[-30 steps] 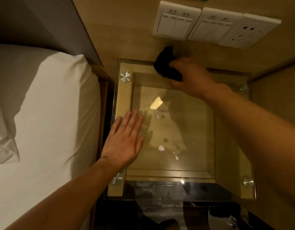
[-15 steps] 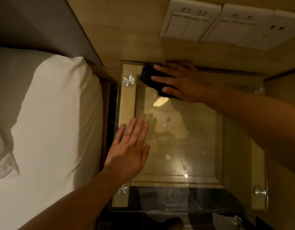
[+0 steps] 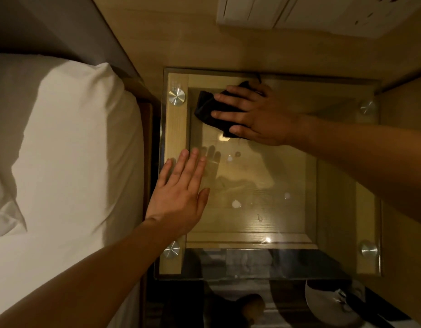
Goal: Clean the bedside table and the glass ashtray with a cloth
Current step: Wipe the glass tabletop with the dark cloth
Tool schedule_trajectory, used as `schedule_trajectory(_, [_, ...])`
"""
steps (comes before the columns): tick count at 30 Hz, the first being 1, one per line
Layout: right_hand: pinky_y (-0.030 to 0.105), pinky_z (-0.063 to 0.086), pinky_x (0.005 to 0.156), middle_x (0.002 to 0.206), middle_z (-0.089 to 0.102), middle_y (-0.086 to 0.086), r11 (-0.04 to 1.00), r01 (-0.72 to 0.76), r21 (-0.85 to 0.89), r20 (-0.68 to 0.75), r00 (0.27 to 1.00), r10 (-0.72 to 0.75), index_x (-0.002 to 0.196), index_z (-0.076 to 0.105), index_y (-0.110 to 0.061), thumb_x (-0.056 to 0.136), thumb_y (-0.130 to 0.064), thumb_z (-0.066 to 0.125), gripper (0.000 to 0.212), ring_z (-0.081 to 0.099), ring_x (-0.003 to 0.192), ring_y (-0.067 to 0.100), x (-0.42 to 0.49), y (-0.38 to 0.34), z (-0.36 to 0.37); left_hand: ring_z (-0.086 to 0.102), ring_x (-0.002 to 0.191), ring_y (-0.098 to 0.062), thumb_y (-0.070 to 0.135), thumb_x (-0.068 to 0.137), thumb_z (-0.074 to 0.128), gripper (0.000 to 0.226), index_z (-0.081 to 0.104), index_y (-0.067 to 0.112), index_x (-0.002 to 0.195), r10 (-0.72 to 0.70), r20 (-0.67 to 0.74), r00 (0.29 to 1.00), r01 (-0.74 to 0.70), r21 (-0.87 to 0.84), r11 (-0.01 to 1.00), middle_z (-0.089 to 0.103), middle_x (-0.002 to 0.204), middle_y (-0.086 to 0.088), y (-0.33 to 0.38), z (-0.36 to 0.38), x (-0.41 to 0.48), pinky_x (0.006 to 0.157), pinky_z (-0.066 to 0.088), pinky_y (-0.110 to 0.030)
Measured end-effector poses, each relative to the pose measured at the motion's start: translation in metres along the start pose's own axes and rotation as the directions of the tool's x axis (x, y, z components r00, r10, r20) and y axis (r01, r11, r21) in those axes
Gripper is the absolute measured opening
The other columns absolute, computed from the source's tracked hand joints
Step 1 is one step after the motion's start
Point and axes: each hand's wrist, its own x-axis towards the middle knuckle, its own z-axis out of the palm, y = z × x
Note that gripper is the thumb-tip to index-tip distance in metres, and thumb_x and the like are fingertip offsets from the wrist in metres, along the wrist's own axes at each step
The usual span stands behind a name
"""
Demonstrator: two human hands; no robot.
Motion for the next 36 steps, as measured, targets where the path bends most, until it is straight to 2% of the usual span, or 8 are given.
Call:
schedule_trajectory(5, [0.057,0.022,0.123,0.172,0.025,-0.004,1.0,0.006,-0.017,-0.01,1.0,-0.006,0.16,0.031,-0.04,0.109,-0.054,0.025,0.053,0.023,0.158,0.027,-0.022,-0.018,0.004,-0.006,0.162,-0.021,0.048,0.11,0.024,0.068,0.007,0.015,0.167,0.004,-0.009,1.0,-0.004,-0.01,1.0,0.001,0.176,-0.007,-0.001,0.002,0.001,0.13,0.001,-0.047])
schedule_trajectory(15, [0.053,0.021,0.125,0.17,0.029,-0.005,1.0,0.015,-0.006,-0.06,0.998,-0.015,0.159,0.034,-0.038,0.11,-0.051,0.028,0.051,0.023,0.159,0.026,-0.081,-0.065,0.024,-0.004,0.163,-0.022,0.049,0.11,0.018,0.068,0.007,0.014,0.167,0.017,-0.021,1.0,-0.017,0.008,1.0,0.003,0.176,-0.009,-0.002,0.0,-0.001,0.13,0.009,-0.052])
schedule_trajectory(20, [0.052,0.019,0.126,0.171,0.026,-0.005,1.0,0.022,-0.021,-0.064,0.998,-0.024,0.16,0.03,-0.041,0.11,-0.05,0.03,0.051,0.021,0.159,0.025,-0.106,-0.086,0.033,-0.005,0.163,-0.021,0.049,0.11,0.019,0.068,0.007,0.015,0.167,0.016,-0.026,1.0,-0.017,-0.008,1.0,0.004,0.176,-0.009,-0.002,-0.002,0.0,0.13,0.007,-0.05])
schedule_trajectory(25, [0.052,0.021,0.125,0.169,0.031,-0.004,1.0,0.015,-0.008,-0.098,0.995,-0.016,0.159,0.035,-0.04,0.11,-0.05,0.031,0.05,0.025,0.158,0.026,-0.128,-0.109,0.041,-0.001,0.163,-0.023,0.048,0.109,0.02,0.067,0.009,0.014,0.167,0.017,-0.019,1.0,-0.016,0.009,1.0,0.006,0.176,-0.011,0.001,-0.007,-0.001,0.13,0.009,-0.052])
schedule_trajectory(36, [0.049,0.019,0.127,0.17,0.03,-0.004,1.0,-0.001,0.022,-0.094,0.996,0.003,0.158,0.035,-0.039,0.11,-0.05,0.031,0.05,0.023,0.159,0.024,-0.168,-0.155,0.054,-0.001,0.163,-0.024,0.05,0.11,0.018,0.068,0.008,0.015,0.167,0.009,-0.015,1.0,-0.009,0.013,1.0,0.005,0.176,-0.01,0.003,-0.011,-0.003,0.13,0.007,-0.051])
